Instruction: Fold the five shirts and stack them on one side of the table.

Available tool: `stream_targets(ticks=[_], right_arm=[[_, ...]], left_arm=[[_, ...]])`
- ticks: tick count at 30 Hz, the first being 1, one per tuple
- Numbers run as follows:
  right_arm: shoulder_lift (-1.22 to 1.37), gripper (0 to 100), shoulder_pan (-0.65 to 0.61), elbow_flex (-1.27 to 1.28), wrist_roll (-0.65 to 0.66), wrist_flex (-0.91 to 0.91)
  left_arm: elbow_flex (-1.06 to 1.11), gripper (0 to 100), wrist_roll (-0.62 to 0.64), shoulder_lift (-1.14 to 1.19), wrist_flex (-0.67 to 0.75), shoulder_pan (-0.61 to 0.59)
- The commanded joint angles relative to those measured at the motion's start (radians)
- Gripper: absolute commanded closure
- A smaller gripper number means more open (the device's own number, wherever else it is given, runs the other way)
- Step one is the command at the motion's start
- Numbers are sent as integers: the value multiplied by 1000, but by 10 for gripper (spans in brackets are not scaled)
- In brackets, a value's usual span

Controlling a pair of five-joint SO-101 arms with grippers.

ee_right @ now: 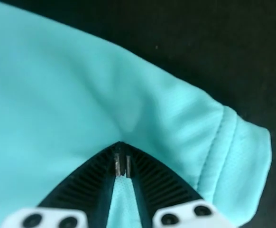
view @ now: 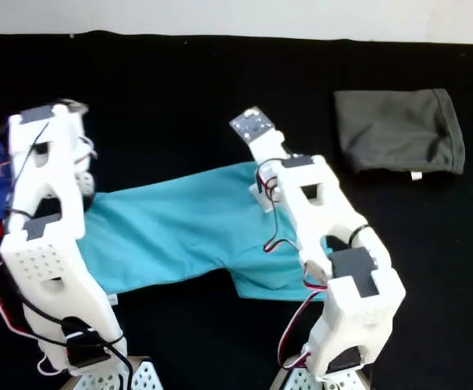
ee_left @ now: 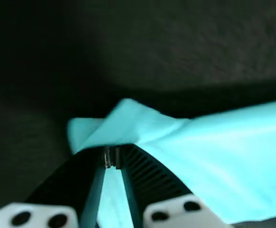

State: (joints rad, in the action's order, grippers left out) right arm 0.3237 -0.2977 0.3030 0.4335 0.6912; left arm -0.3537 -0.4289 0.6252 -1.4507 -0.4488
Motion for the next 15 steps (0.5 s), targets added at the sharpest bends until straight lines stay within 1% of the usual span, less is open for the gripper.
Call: stream_targets(ticks=[1, 3, 6, 9, 11, 15], right_arm=[[25, 993, 53, -101, -3, -31], [13, 993, 56, -148, -3, 27], [-21, 993, 39, -214, -3, 128], [-56, 993, 7, -259, -3, 179], [-70, 993, -22, -274, -3, 183], [-59, 993, -84, -269, -3, 176]], left_arm=[[-70, 992, 9, -8, 8, -56], [-93, 992, 9, -16, -20, -62], [-174, 992, 9, -16, -100, -54], [-266, 992, 11, -12, -169, -28], [-306, 992, 26, -8, -184, -2], [-308, 992, 87, -5, -169, 64]])
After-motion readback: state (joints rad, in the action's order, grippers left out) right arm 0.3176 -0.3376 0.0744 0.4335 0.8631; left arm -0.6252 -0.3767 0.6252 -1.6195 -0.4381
